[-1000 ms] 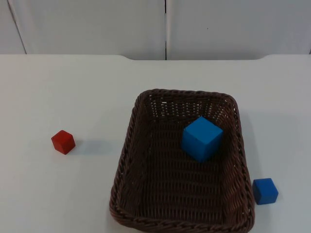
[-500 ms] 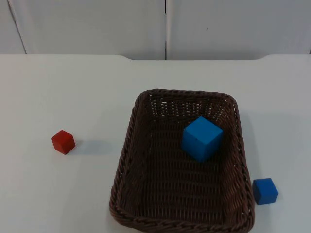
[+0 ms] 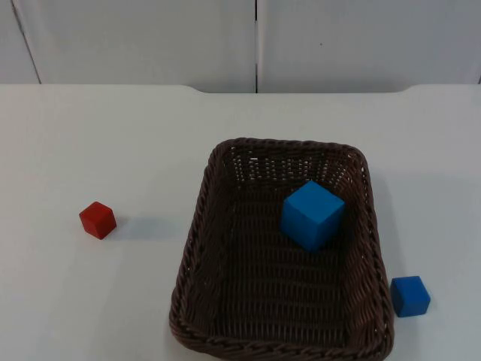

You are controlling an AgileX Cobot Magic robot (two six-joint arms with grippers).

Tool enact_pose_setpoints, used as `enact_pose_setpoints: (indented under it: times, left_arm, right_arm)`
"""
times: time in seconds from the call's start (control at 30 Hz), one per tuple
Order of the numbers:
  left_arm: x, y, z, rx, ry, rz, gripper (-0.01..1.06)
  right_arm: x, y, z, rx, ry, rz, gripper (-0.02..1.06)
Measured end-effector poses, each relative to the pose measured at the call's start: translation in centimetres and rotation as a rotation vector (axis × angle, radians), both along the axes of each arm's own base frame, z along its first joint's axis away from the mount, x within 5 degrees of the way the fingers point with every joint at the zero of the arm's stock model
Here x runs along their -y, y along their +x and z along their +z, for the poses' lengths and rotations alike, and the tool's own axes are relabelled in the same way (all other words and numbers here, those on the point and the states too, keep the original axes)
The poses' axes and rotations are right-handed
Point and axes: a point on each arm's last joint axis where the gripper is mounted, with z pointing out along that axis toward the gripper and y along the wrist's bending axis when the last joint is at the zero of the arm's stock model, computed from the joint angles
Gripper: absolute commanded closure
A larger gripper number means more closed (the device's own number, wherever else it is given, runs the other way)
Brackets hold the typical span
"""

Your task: Pick up the basket with the left hand and place the largest block into the basket with the right hand.

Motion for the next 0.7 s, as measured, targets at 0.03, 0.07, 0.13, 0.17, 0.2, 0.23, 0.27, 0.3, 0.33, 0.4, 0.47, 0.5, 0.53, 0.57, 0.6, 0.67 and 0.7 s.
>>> enact_pose_setpoints:
  times: [0.03,0.07,0.13,0.17,0.2,0.23,0.27,0.3,0.33,0.4,0.47,0.5,0.53,0.57,0.6,0.67,0.7]
  left_arm:
    - [0.00,0.00,0.00,0.000,0.000,0.000,0.00]
    - [0.00,0.00,0.00,0.000,0.000,0.000,0.00]
    - [0.00,0.00,0.00,0.000,0.000,0.000,0.00]
    - [0.00,0.00,0.00,0.000,0.000,0.000,0.00]
    - [0.00,0.00,0.00,0.000,0.000,0.000,0.00]
    - [0.00,0.00,0.00,0.000,0.000,0.000,0.00]
    - [0.00,0.00,0.00,0.000,0.000,0.000,0.00]
    - [0.00,0.00,0.00,0.000,0.000,0.000,0.00]
    - [0.00,0.00,0.00,0.000,0.000,0.000,0.00]
    - [0.00,0.00,0.00,0.000,0.000,0.000,0.00]
    - [0.00,0.00,0.00,0.000,0.000,0.000,0.00]
    - [0.00,0.00,0.00,0.000,0.000,0.000,0.00]
    - [0.00,0.00,0.00,0.000,0.000,0.000,0.00]
    - [0.00,0.00,0.00,0.000,0.000,0.000,0.00]
    - [0.00,0.00,0.00,0.000,0.000,0.000,0.00]
    - [0.00,0.00,0.00,0.000,0.000,0.000,0.00]
    - [0.00,0.00,0.00,0.000,0.000,0.000,0.00]
  right_arm:
    - [0.00,0.00,0.00,0.000,0.000,0.000,0.34]
    - [0.00,0.00,0.00,0.000,0.000,0.000,0.34]
    - [0.00,0.00,0.00,0.000,0.000,0.000,0.32]
    - [0.00,0.00,0.00,0.000,0.000,0.000,0.29]
    - [0.00,0.00,0.00,0.000,0.000,0.000,0.29]
    - [0.00,0.00,0.00,0.000,0.000,0.000,0.24]
    - [0.00,0.00,0.00,0.000,0.000,0.000,0.19]
    - [0.00,0.00,0.00,0.000,0.000,0.000,0.14]
    - [0.00,0.00,0.00,0.000,0.000,0.000,0.07]
    - [0.00,0.00,0.00,0.000,0.000,0.000,0.00]
    - [0.00,0.00,0.00,0.000,0.000,0.000,-0.01]
    - [0.00,0.00,0.00,0.000,0.000,0.000,-0.01]
    - [0.00,0.00,0.00,0.000,0.000,0.000,-0.01]
    - [0.00,0.00,0.00,0.000,0.000,0.000,-0.01]
    - [0.00,0.00,0.00,0.000,0.000,0.000,-0.01]
    - [0.00,0.00,0.00,0.000,0.000,0.000,-0.01]
    - [0.00,0.00,0.00,0.000,0.000,0.000,-0.01]
